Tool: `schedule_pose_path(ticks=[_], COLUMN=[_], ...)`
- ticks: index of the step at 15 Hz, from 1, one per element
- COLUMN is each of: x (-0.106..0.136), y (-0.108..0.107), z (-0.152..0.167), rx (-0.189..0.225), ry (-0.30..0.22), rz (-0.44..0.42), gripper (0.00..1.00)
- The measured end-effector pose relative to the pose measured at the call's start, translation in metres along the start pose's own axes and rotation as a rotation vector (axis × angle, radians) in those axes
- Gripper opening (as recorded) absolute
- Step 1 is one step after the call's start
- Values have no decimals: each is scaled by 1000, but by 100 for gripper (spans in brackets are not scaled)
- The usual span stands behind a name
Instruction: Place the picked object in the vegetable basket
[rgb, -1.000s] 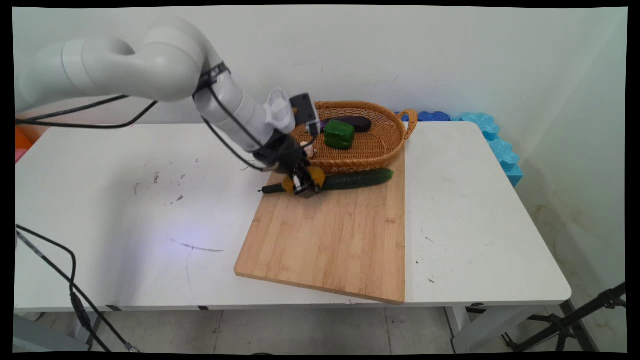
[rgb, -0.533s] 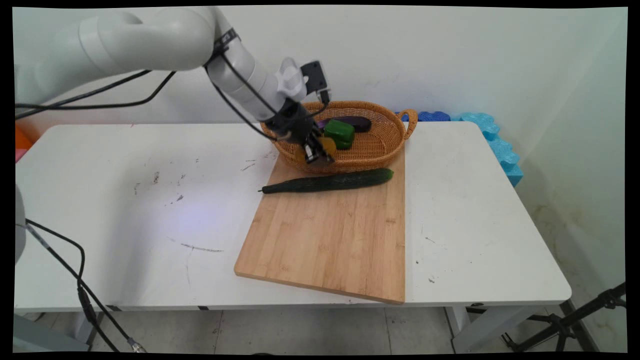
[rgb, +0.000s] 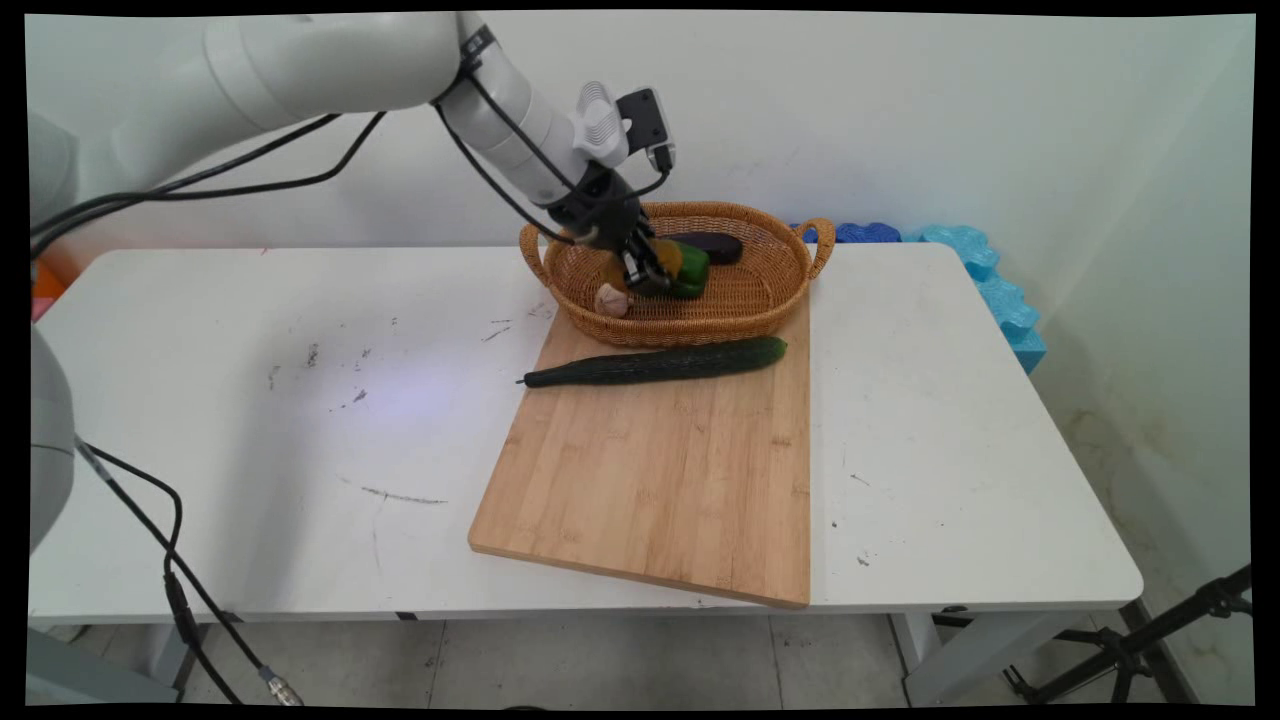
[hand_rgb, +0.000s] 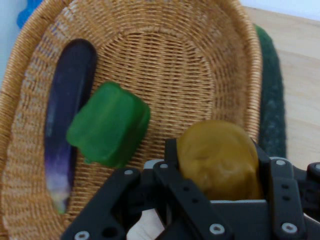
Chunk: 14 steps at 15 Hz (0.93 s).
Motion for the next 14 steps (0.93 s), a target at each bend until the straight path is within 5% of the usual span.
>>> schedule_pose_path(ticks=[14], x=[-7], y=[-50], z=[69], rx=[-35], ry=[-17], rz=[26], gripper=[0])
